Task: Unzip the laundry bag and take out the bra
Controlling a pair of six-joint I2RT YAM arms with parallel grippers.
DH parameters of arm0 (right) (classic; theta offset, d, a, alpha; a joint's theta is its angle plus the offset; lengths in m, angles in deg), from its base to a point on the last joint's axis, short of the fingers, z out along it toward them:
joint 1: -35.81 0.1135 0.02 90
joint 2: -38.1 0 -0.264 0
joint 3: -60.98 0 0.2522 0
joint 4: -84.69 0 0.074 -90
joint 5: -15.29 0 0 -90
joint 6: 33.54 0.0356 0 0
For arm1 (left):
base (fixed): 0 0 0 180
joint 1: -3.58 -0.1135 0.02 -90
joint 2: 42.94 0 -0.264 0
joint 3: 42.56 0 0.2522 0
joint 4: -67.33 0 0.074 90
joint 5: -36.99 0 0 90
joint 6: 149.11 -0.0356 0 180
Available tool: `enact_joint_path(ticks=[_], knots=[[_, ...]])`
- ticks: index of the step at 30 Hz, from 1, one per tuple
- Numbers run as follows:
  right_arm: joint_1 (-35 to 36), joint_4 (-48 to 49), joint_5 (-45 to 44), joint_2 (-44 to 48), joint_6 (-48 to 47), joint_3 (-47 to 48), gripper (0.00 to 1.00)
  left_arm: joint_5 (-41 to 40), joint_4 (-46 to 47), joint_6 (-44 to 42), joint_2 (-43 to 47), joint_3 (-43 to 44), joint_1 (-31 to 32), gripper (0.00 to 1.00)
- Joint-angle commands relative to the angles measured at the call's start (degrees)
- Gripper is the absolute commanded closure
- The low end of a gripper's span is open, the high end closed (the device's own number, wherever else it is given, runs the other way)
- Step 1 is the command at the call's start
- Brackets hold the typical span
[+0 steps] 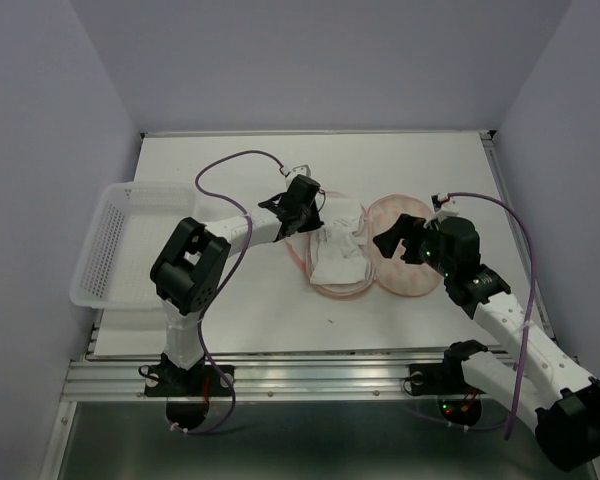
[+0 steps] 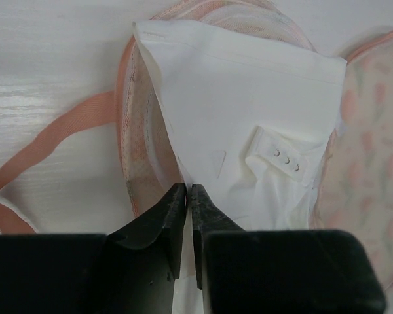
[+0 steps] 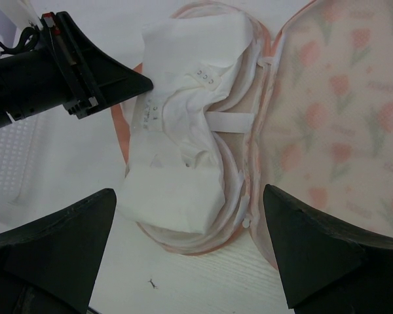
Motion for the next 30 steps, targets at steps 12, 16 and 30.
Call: enact_joint_path(ticks=[12, 16, 30], knots=[[0.2, 3.31, 0.34, 1.42, 0.12, -0.6, 0.0, 0.86, 2.71, -0.93, 6.02, -0.66, -0.36, 1.0], [0.2, 3.31, 0.25, 1.51, 0.12, -1.04, 0.0, 0.51, 5.6, -2.95, 11.54, -2.5, -0.01, 1.0], [0.2, 4.01, 2.18, 1.95, -0.23, -1.65, 0.0, -0.02, 6.58, -6.03, 18.5, -3.91, -0.18, 1.0]])
